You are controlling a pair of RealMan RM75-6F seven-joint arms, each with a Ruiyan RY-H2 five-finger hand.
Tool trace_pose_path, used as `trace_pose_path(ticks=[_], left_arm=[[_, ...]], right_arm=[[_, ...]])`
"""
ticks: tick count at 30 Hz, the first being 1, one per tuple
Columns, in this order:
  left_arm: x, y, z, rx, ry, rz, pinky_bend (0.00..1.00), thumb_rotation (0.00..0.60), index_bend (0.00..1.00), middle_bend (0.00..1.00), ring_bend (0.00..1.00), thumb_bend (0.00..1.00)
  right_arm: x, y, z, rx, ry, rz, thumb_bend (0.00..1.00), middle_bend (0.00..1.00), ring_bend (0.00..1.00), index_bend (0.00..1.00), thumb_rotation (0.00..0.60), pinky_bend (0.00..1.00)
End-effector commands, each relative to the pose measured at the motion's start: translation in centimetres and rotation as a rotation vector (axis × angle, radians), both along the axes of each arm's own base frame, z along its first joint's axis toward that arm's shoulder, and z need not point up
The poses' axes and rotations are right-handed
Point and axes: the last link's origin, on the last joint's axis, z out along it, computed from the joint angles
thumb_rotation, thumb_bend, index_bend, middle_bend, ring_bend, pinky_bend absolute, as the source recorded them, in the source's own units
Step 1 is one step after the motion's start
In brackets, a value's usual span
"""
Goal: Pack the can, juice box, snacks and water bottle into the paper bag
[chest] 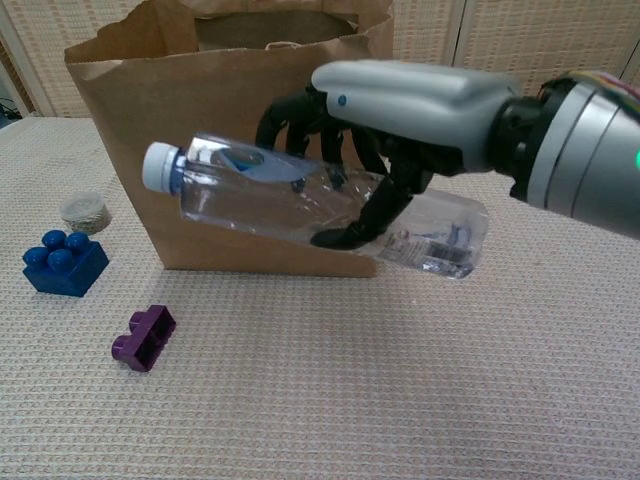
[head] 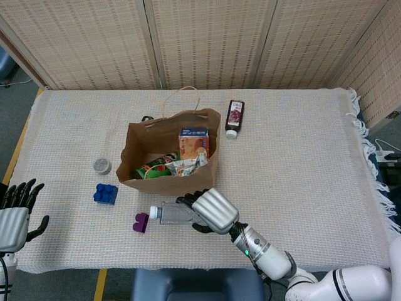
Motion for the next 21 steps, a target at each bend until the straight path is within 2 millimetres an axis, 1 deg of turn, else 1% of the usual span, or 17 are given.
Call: trace_pose_path(ticks=[1,7,11,13,17,21], left_arm=[[0.0,0.0,0.0,-0.001,-0.002,0.0,0.0,0.6,0.1,0.0,0.0,0.37],[0.0,0.0,0.0,-0.003,-0.004,-0.001,0.0,0.6,0.1,0.0,0.0,0.37],[0.0,0.0,0.0,-0.003,-0.005,-0.002,0.0,0.6,0.1,0.0,0.0,0.37],[0.0,0.0,0.0,-0.003,-0.006,-0.002,0.0,0.6,0.1,0.0,0.0,0.37],[0.0,0.0,0.0,-0.005,-0.003,-0.003,0.0,0.6,0.1,0.0,0.0,0.37],[0.0,0.0,0.0,-0.005,-0.004,-0.003,0.0,0.6,0.1,0.0,0.0,0.37]], right_arm=[[2.3,-0.3,2.1,-0.024,-0.093,0.021,0.27,0.56,0.58,0.59,0.6,0.64],[5.9,-0.5,4.8,-0.06,-0.247,0.04,0.27,0.56,0.58,0.59,0.6,0.64],[8.4,-1.4,6.6,-0.124,-0.366,0.037,0.27,0.57,0.58,0.59,0.6,0.64],[9.3,-2.0,7.3,-0.154,-0.401,0.025,0.27,0.57,0.58,0.59,0.6,0.64],[10.6,-3.3,7.9,-0.2,-0.421,0.003,0.27,0.57,0.58,0.59,0.6,0.64],[11.2,-4.9,7.8,-0.251,-0.401,-0.022,0.27,0.57,0.58,0.59,0.6,0.64]])
